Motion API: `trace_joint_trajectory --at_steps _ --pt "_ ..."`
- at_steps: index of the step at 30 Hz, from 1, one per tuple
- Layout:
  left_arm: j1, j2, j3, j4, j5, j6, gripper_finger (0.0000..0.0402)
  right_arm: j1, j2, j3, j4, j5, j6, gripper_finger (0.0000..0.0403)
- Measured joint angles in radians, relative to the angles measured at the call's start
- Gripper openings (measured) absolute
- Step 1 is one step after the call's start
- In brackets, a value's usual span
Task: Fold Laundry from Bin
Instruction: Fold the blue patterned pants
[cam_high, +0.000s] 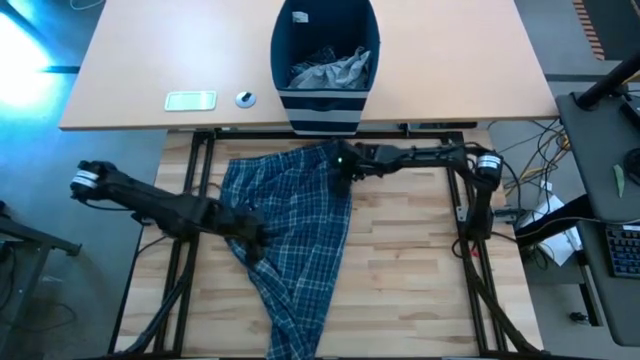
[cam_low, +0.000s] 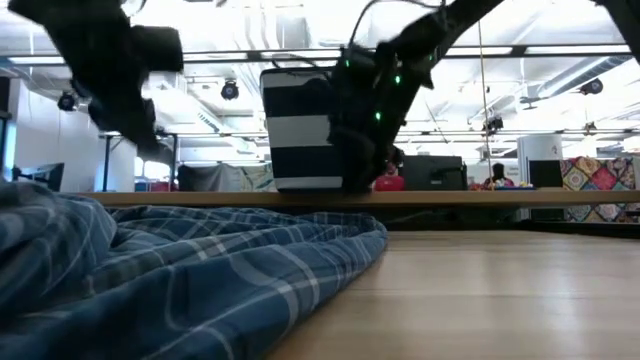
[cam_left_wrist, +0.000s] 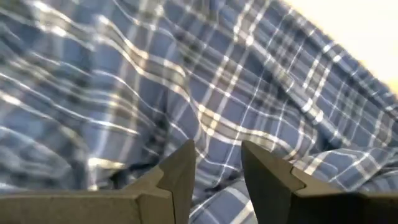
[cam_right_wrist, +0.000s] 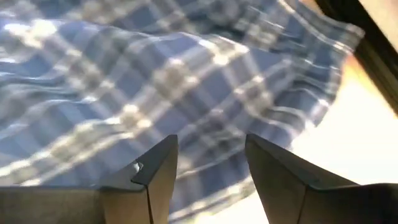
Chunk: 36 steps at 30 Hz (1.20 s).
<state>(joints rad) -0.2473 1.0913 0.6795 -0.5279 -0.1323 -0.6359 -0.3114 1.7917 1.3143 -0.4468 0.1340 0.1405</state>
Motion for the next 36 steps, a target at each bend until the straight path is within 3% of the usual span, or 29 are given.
trace_joint_trajectory --at_steps 5,13,17,20,25,31,36 --pt "-0.061 0.024 0.013 0.182 0.011 -0.004 0.0115 0.2 -0.03 0.0 0.021 -0.004 0.047 0.0185" --pt "-0.162 0.339 -0.047 0.512 -0.038 -0.112 0.0115 0.535 0.067 -0.001 0.09 0.004 0.278 0.0185" --pt "-0.196 0.481 -0.064 0.492 -0.034 -0.142 0.0115 0.592 0.134 -0.001 0.044 0.029 0.356 0.0185" --pt "-0.215 0.495 -0.062 0.43 -0.034 -0.132 0.0115 0.59 0.173 0.002 0.017 0.022 0.388 0.0185" --pt "-0.194 0.372 -0.074 0.187 -0.076 -0.045 0.0115 0.552 0.183 0.006 -0.094 0.043 0.321 0.0185" --pt "-0.064 0.042 -0.075 -0.243 -0.22 0.004 0.0115 0.38 0.118 -0.004 -0.289 0.177 0.133 0.0185" --pt "-0.066 -0.238 -0.07 -0.227 -0.161 -0.11 0.0115 0.251 0.018 -0.003 -0.286 0.181 0.083 0.0185"
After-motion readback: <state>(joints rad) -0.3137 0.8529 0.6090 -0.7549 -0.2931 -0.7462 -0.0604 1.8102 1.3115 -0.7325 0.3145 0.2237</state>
